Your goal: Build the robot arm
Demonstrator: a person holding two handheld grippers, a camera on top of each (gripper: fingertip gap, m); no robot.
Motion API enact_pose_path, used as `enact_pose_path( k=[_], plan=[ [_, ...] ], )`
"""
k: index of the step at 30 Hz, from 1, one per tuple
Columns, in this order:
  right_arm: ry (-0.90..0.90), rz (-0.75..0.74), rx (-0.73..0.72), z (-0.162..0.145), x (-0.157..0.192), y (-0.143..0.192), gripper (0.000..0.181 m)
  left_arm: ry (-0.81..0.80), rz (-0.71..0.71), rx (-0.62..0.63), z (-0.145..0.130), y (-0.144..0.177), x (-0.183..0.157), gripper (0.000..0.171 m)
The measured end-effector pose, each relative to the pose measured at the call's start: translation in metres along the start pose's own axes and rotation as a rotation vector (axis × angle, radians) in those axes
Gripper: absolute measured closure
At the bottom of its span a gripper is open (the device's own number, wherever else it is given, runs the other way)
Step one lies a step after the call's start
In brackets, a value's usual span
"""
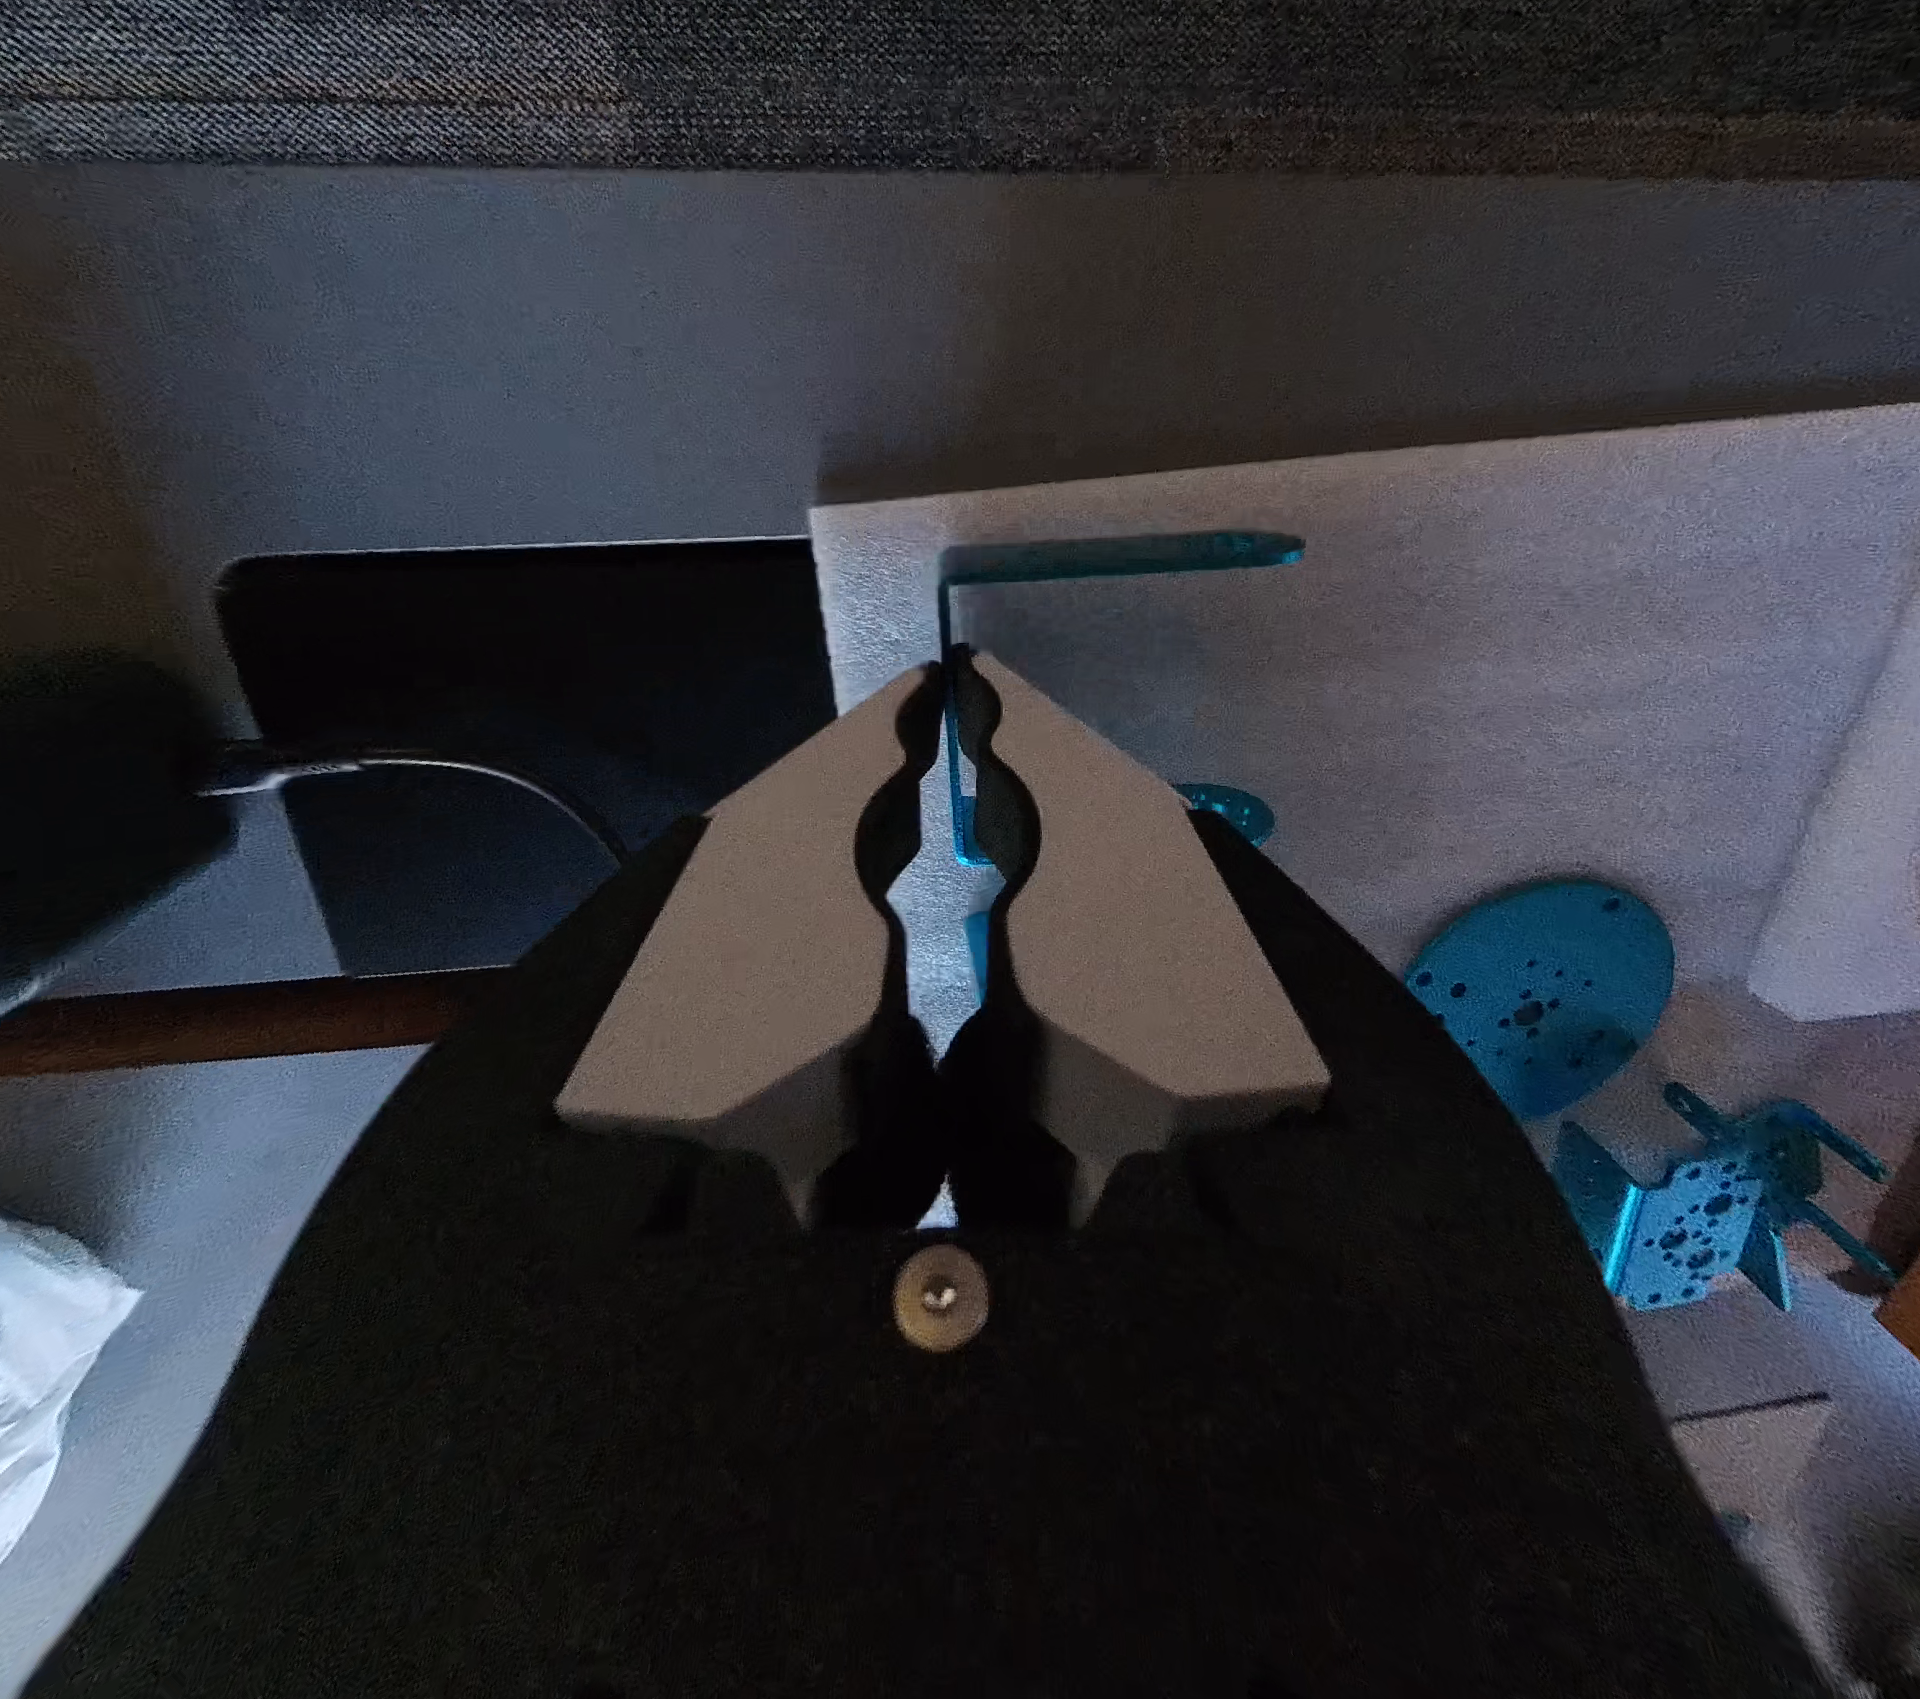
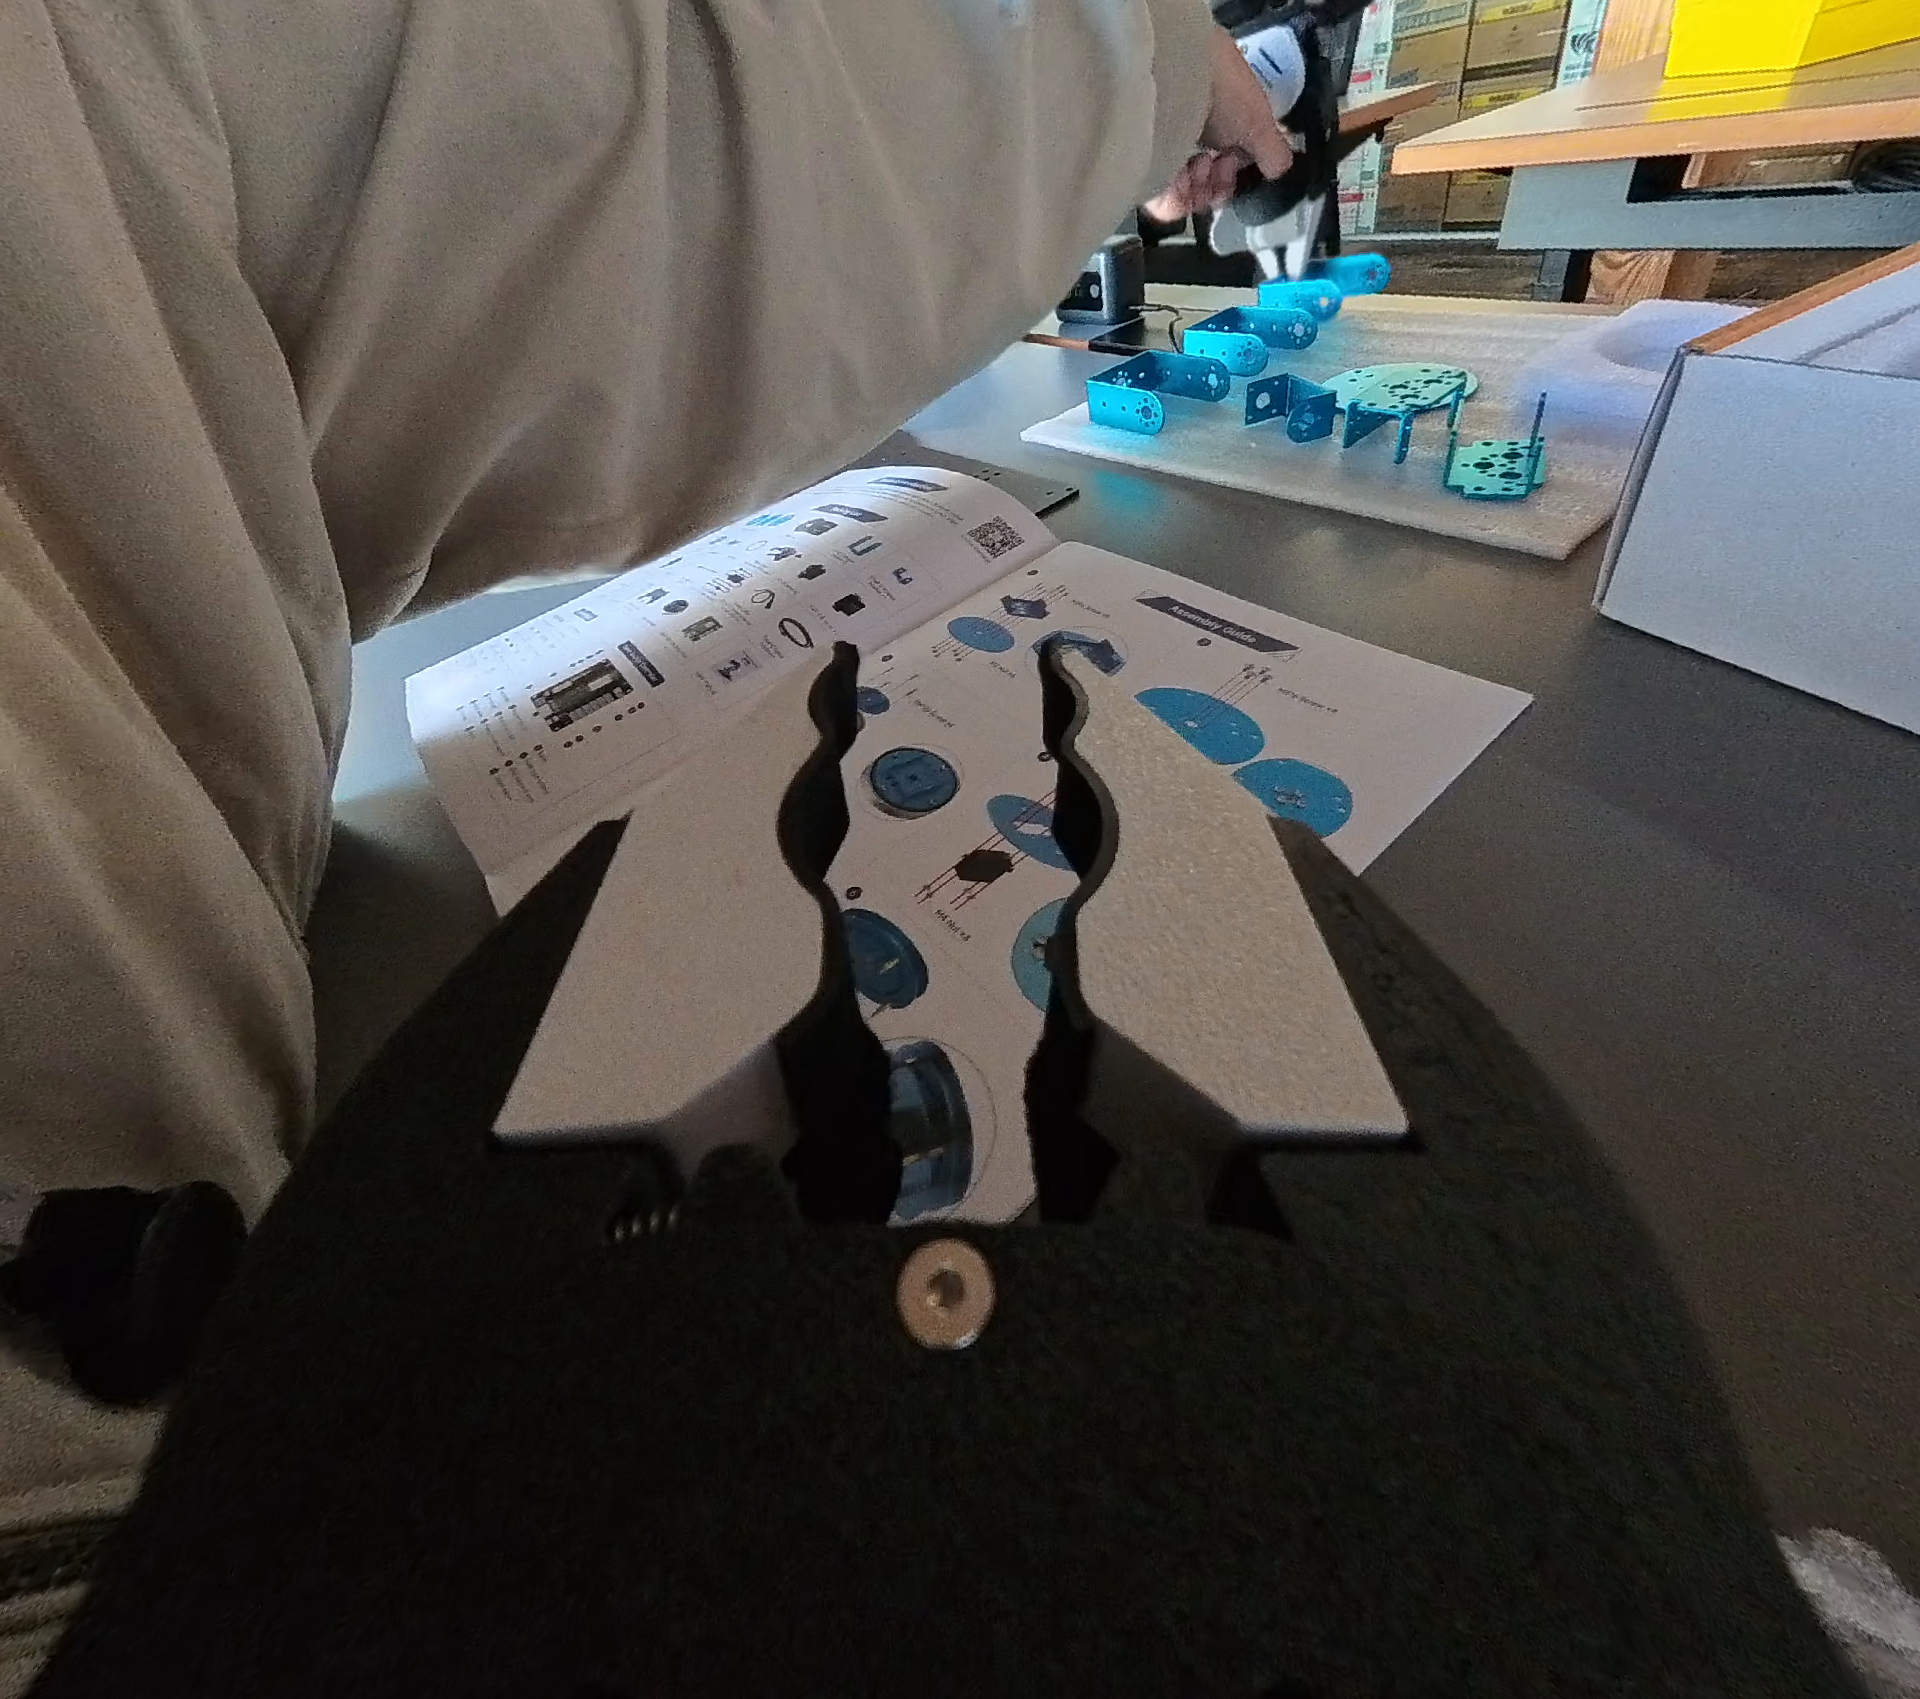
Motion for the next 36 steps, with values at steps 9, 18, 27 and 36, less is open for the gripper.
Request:
enact_pose_path(
  k=[9,18,27,36],
  plan=[
    [-0.004,0.0,-0.014,0.002,0.0,0.002,0.147,-0.069,0.069,0.03,-0.008,0.006,-0.013,0.12],
    [-0.037,0.001,-0.014,0.1,0.003,0.07,0.145,-0.596,-0.263,-0.479,0.016,0.169,-0.184,0.113],
    [0.089,-0.113,0.433,0.176,-0.19,0.109,0.104,-1.02,-0.955,-0.182,-0.128,0.128,-0.466,0.129],
    [-0.277,-0.034,0.922,0.119,-0.39,0.021,0.104,-0.964,-1.071,-0.268,-0.185,0.073,-0.466,0.171]
  ],
)
Point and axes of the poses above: each gripper's, where its closed fingertips meet, y back along the fingers, z out of its top, x = y × z across the jaws, the point moved 9 cm from there along y, back along the fingers, and after that the axes turned 12 degrees about -x, right-handed, at the moved point
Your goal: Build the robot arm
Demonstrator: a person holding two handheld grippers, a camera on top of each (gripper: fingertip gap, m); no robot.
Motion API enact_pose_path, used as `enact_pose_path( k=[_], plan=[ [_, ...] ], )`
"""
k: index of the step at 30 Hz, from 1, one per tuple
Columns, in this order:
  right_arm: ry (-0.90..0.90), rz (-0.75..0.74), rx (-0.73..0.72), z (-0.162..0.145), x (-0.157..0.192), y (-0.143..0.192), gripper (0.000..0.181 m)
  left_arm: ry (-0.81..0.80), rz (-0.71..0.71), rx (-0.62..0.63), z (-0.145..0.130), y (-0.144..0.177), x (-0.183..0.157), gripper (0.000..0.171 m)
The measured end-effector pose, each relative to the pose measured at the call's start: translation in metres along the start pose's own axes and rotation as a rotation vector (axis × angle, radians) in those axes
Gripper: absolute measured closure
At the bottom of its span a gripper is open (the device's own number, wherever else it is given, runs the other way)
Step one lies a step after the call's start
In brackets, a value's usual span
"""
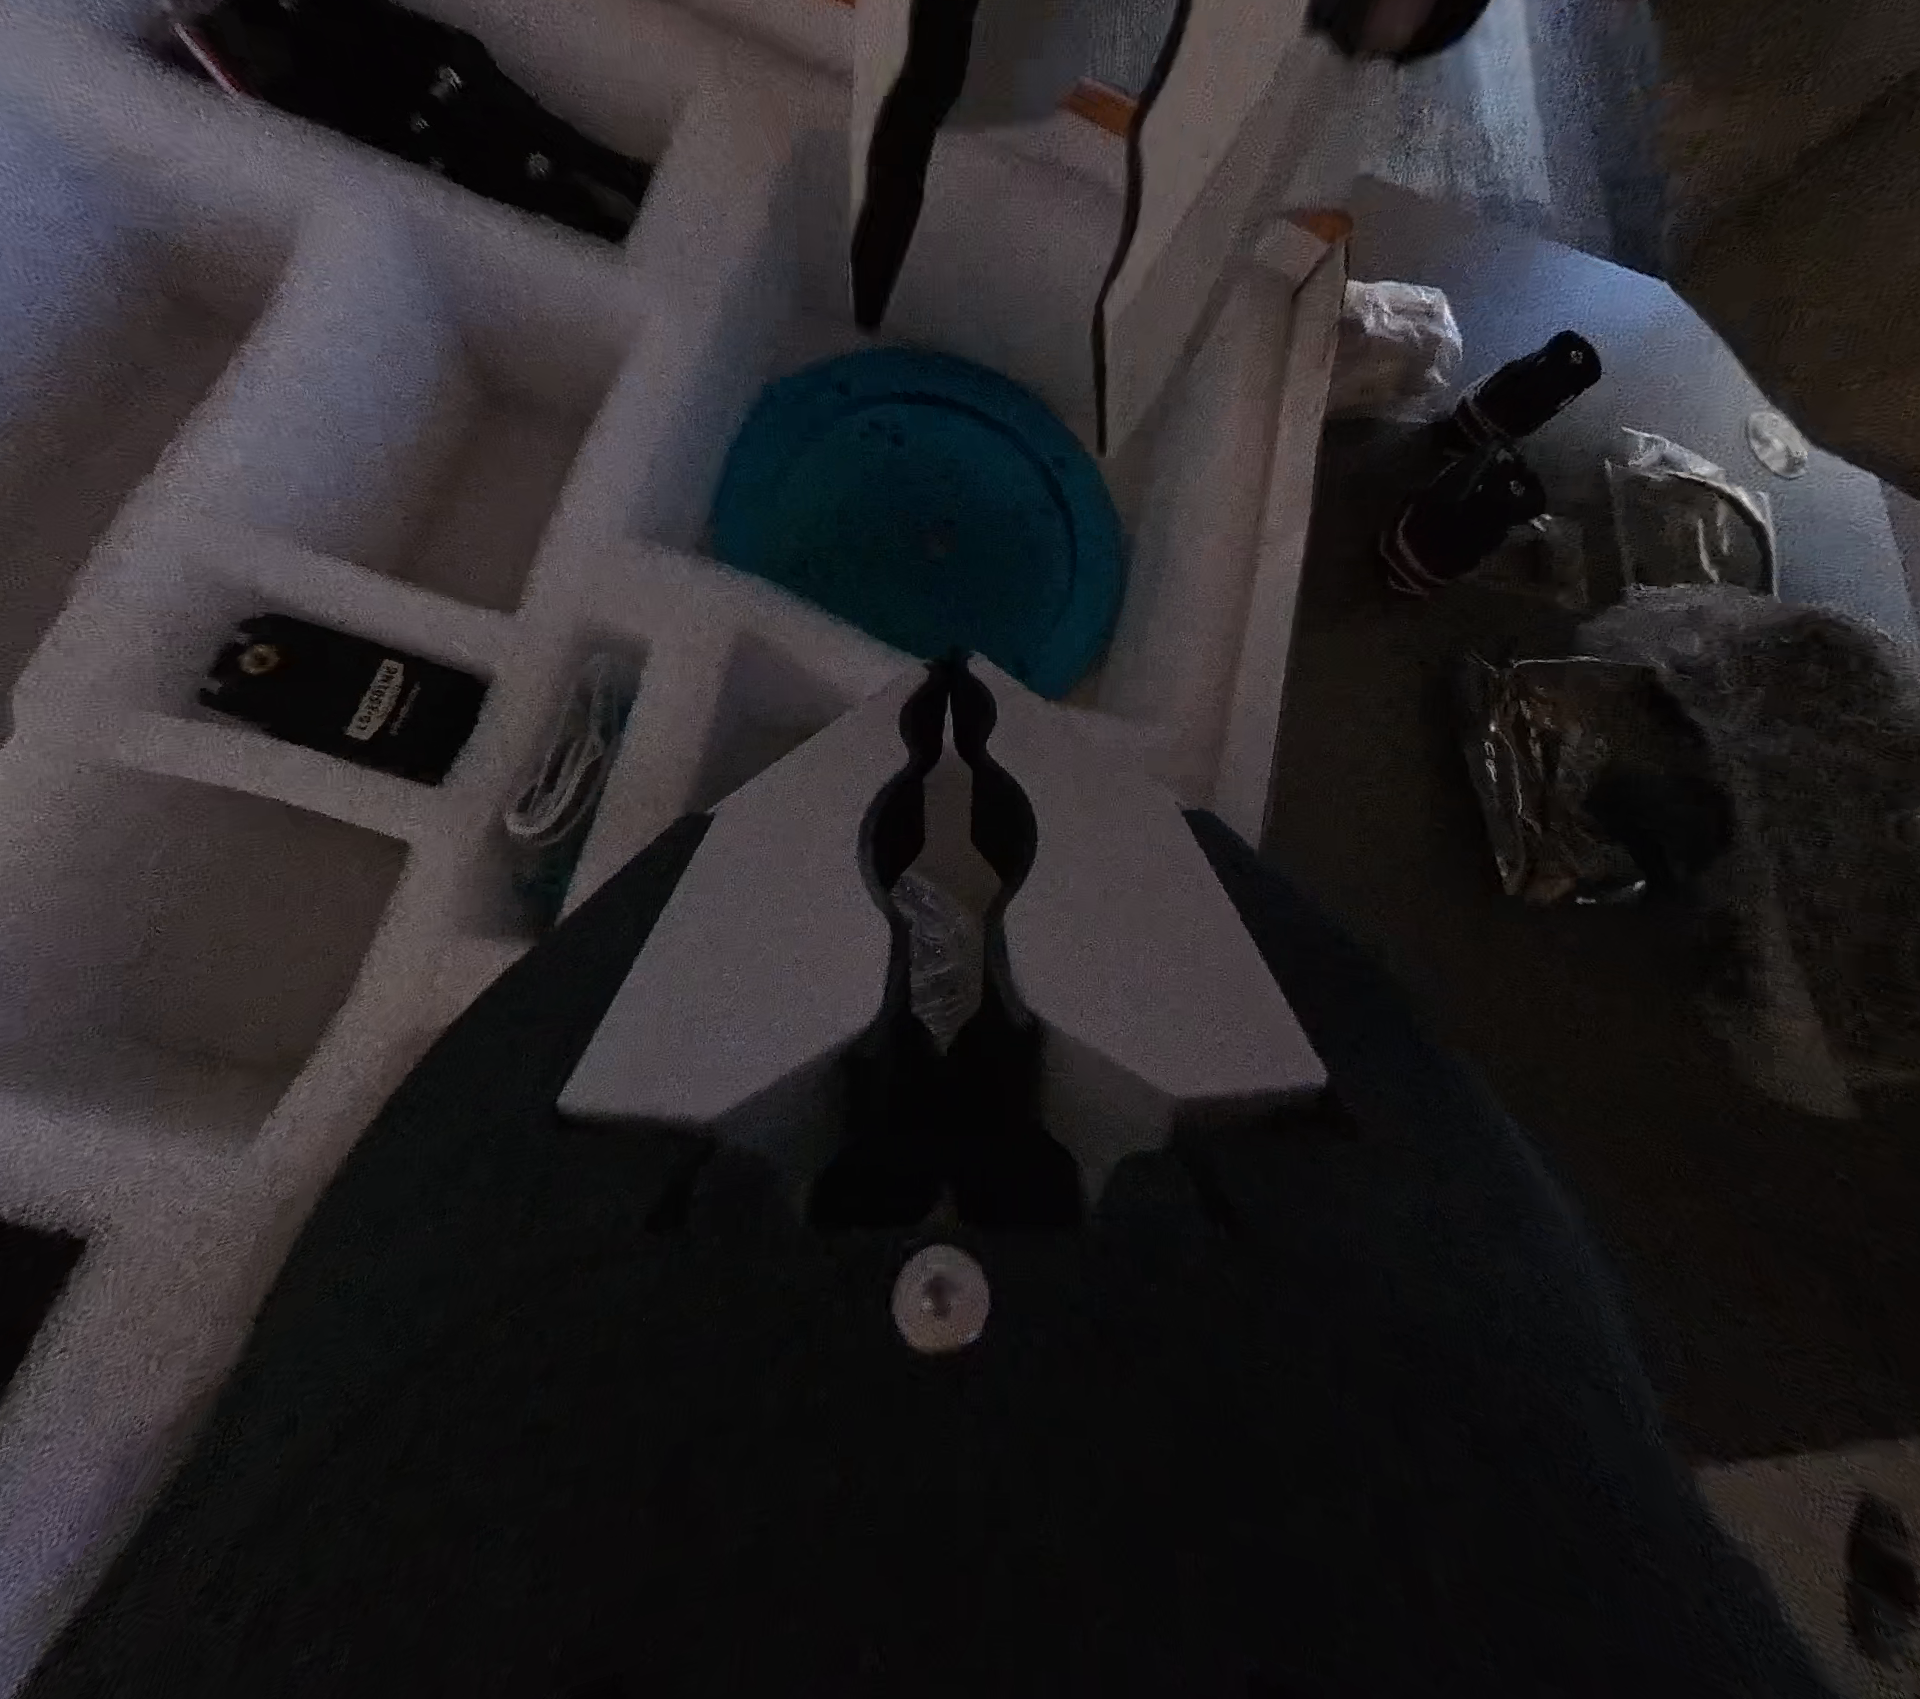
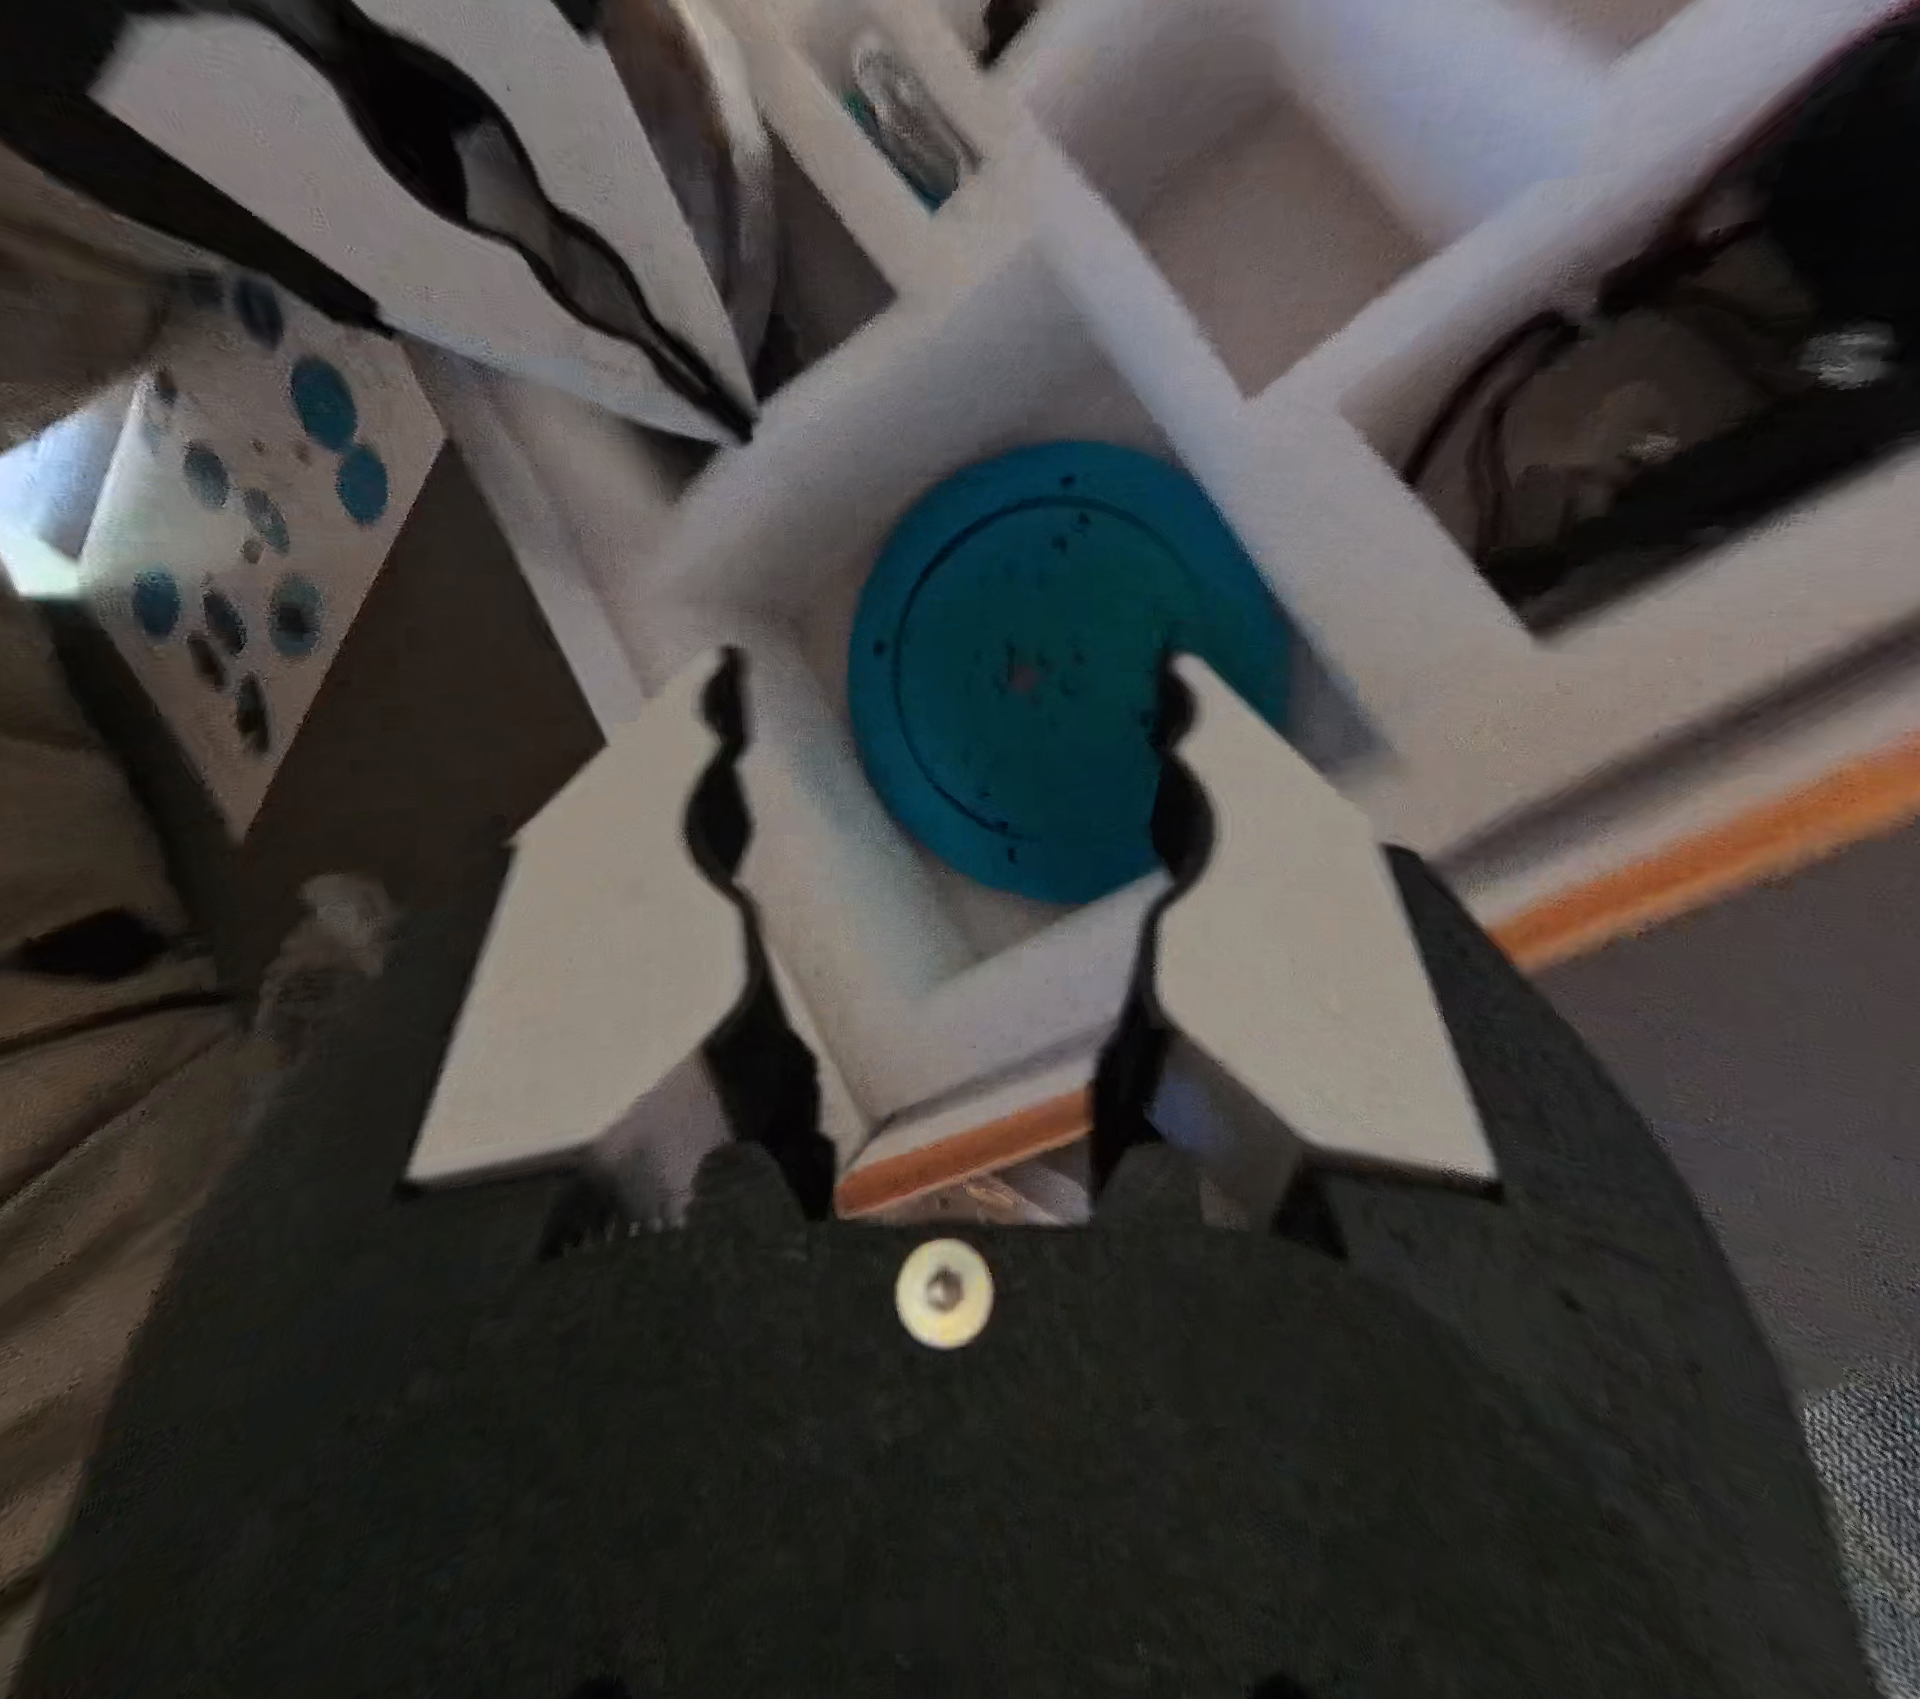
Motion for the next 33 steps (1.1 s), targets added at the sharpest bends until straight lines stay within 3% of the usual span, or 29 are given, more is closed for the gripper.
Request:
enact_pose_path(
  k=[5,10,16,18,21,25,33],
  plan=[
    [0.026,-0.052,0.208,0.001,-0.001,-0.032,0.104,-0.064,0.061,-0.205,0.011,0.017,-0.001,0.171],
    [0.045,-0.111,0.312,0.004,-0.004,-0.039,0.115,0.027,0.056,-0.404,0.019,0.039,0.009,0.171],
    [0.295,-0.221,0.471,0.013,0.009,-0.062,0.114,0.113,0.123,-0.602,0.024,0.064,0.023,0.171],
    [0.35,-0.207,0.537,0.003,0.001,-0.071,0.11,0.129,0.142,-0.636,0.024,0.069,0.026,0.171],
    [0.457,-0.194,0.518,0.002,-0.003,-0.07,0.123,0.147,0.176,-0.659,0.024,0.072,0.029,0.171],
    [0.443,-0.128,0.472,-0.003,-0.003,-0.066,0.114,0.166,0.191,-0.68,0.023,0.075,0.032,0.171],
    [0.34,-0.011,0.458,0.001,-0.006,-0.056,0.115,0.154,0.185,-0.658,0.023,0.071,0.032,0.171]
  ],
)
Point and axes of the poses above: each gripper's, where its closed fingertips meet, y back along the fingers, z out of its top, x = y × z across the jaws, the point moved 9 cm from there along y, back along the fingers, and after that the axes turned 12 degrees about -x, right-handed, at the moved point
